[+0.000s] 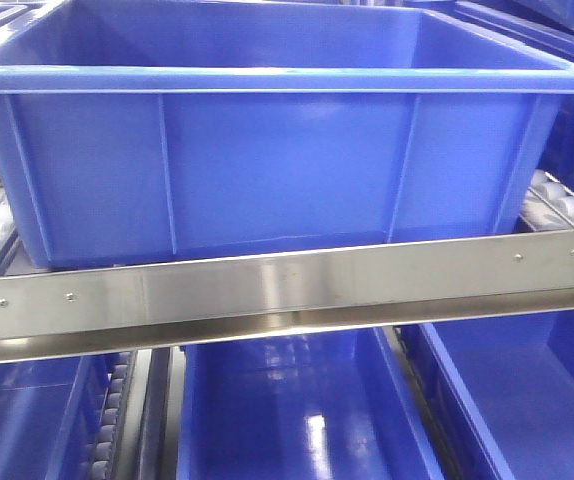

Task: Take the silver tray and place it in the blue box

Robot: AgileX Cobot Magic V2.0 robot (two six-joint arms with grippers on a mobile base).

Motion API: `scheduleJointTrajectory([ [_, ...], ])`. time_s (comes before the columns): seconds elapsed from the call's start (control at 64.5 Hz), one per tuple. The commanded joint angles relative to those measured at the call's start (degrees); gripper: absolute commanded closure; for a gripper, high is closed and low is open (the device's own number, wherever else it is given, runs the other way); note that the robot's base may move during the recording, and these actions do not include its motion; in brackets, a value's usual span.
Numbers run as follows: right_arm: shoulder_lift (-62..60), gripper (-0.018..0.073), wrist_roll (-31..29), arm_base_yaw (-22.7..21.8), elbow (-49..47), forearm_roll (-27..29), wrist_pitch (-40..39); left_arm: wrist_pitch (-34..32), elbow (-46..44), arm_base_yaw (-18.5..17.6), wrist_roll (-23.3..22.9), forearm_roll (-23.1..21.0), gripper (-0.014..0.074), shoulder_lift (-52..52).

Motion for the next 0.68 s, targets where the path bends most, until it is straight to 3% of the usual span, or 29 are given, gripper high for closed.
scheduleJointTrajectory([
  [0.0, -1.26, 0.0503, -0.87, -0.37, 0.10, 0.14, -5.11, -5.21, -0.11, 0.01, 0.12, -0.45, 0.0701, -0.93],
  [0.667, -1.26, 0.0503, -0.87, -0.37, 0.10, 0.14, -5.11, -5.21, -0.11, 0.01, 0.12, -0.45, 0.0701, -0.93],
])
